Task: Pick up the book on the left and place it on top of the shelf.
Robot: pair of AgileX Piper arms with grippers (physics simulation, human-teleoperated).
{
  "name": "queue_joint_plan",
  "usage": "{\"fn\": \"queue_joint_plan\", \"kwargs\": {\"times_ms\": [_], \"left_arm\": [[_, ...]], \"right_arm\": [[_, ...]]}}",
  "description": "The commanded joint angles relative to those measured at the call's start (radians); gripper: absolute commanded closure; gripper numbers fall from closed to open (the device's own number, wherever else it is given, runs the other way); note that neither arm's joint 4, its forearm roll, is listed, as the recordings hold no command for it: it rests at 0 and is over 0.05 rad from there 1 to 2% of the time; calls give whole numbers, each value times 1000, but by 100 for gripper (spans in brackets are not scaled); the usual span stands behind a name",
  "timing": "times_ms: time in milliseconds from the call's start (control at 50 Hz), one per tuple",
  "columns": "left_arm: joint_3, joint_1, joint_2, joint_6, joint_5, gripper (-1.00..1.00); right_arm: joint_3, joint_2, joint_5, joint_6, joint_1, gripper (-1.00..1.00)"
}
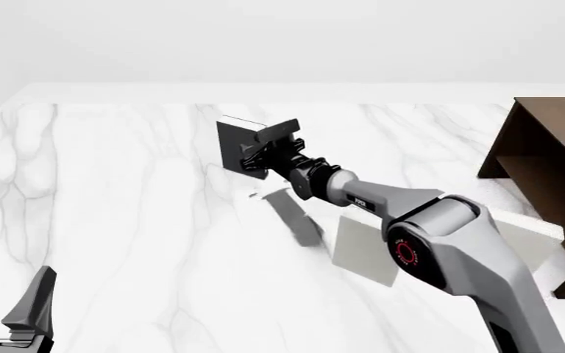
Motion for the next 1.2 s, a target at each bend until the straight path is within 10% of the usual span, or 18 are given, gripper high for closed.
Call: {"fn": "queue_joint_plan", "kwargs": {"times_ms": [20, 40, 1200], "left_arm": [[0, 0, 0, 0, 0, -100], [0, 0, 0, 0, 0, -100], [0, 0, 0, 0, 0, -100]], "right_arm": [[-3, 6, -4, -2, 1, -100], [1, 2, -5, -2, 2, 100], [538, -560, -145, -57, 16, 100]]}}
